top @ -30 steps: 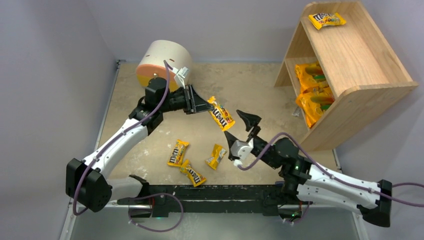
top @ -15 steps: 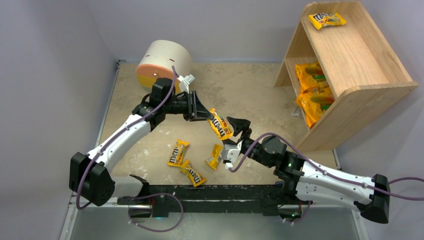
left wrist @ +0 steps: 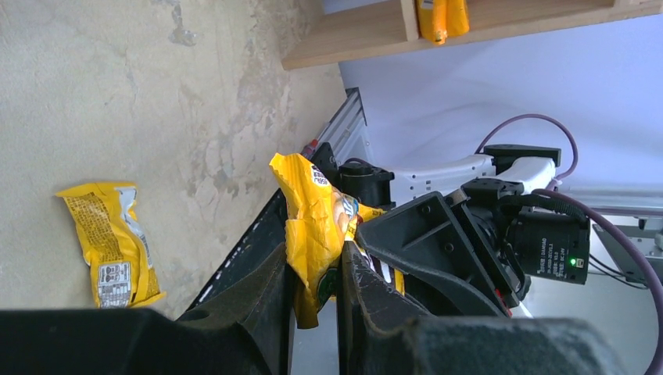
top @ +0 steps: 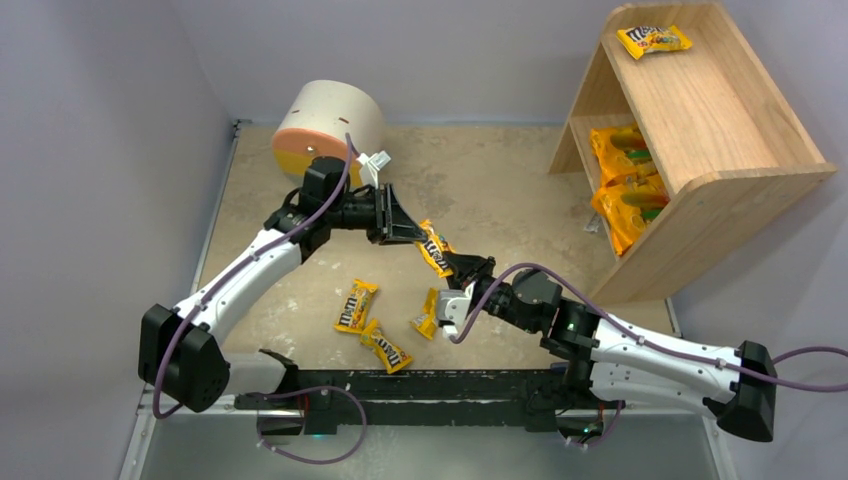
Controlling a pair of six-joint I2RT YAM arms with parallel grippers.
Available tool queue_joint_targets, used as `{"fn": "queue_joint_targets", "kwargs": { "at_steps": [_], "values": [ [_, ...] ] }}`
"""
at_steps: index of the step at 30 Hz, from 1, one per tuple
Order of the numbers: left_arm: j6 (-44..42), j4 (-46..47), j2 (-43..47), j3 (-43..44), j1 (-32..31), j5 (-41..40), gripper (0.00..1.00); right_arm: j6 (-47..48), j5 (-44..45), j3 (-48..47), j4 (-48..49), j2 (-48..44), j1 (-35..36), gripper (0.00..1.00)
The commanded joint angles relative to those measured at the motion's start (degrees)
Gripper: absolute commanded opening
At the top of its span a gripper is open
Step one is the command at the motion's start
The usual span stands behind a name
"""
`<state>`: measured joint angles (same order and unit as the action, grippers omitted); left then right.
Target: Place and organize the candy bags onto the shelf
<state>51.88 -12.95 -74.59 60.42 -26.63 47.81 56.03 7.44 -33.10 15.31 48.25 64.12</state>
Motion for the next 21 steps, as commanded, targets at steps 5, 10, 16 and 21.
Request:
{"fn": "queue_joint_targets", "kwargs": {
  "at_steps": [5, 10, 16, 21],
  "values": [
    [-0.25, 2.80, -0.74, -1.05, 0.18, 4.08, 0.11, -2.53, -3.12, -4.33, 0.61, 0.28, -0.04, 0.04],
    [-6.75, -0.36, 1.83, 0.91, 0.35, -2.57, 0.78, -10.11, 2.75, -9.87, -3.12, 1.21, -0.04, 0.00],
    [-11.11, -9.42, 13.53, 0.36, 0.44, -31.37, 0.87, -17.59, 19.53, -20.46, -7.15, 0.52, -0.11, 0.00],
    [-10.44, -16.26, 24.99, -3.33, 0.44, -55.93, 0.91, -15.79, 31.61, -27.44, -2.18, 1.76, -0.82, 0.00]
  ]
}}
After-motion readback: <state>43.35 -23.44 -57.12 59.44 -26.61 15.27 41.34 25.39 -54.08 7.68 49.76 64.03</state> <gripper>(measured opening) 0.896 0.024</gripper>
